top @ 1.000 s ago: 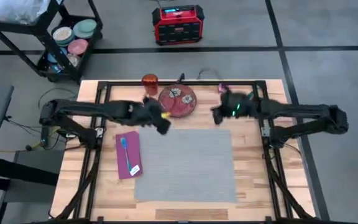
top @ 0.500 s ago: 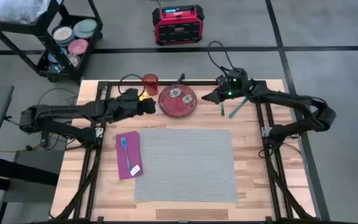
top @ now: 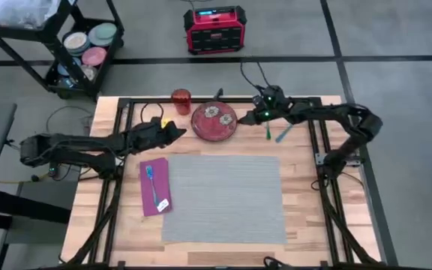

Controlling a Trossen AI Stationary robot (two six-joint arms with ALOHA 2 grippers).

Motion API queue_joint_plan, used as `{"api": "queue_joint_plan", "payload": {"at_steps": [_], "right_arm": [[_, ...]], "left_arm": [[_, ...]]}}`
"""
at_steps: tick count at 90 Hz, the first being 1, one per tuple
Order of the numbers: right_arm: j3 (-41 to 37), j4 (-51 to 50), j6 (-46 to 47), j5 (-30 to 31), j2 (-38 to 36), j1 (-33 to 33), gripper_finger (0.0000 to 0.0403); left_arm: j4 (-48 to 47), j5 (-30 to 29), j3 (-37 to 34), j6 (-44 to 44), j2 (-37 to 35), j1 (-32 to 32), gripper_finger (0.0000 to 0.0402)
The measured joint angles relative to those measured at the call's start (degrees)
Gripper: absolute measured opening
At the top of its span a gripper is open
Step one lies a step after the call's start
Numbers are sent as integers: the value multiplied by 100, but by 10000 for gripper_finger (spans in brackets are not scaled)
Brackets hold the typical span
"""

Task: Set table place
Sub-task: Put the red plate on the left of the gray placemat

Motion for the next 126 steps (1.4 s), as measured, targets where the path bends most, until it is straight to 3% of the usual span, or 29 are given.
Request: {"api": "queue_joint_plan", "payload": {"at_steps": [32, 48, 58, 86, 104, 126], "right_arm": [[33, 205, 363, -29, 813, -307, 151], [222, 190, 415, -8, 942, -409, 151], [304, 149, 439, 110, 944, -411, 150], [378, -418, 410, 163, 942, -457, 150], [378, -526, 408, 163, 942, -479, 150], [403, -756, 404, 337, 942, -479, 150]], "left_arm": [[-520, 353, 0, -126, 13, 519, 182], [-568, 669, 2, -420, 470, 762, 212], [-356, 995, 0, -568, 1030, 835, 217], [1889, 1183, 11, -889, 2398, 1058, 217], [2237, 1398, 11, -1162, 2987, 1140, 217], [2187, 1367, 11, -1181, 3009, 1315, 217]]}}
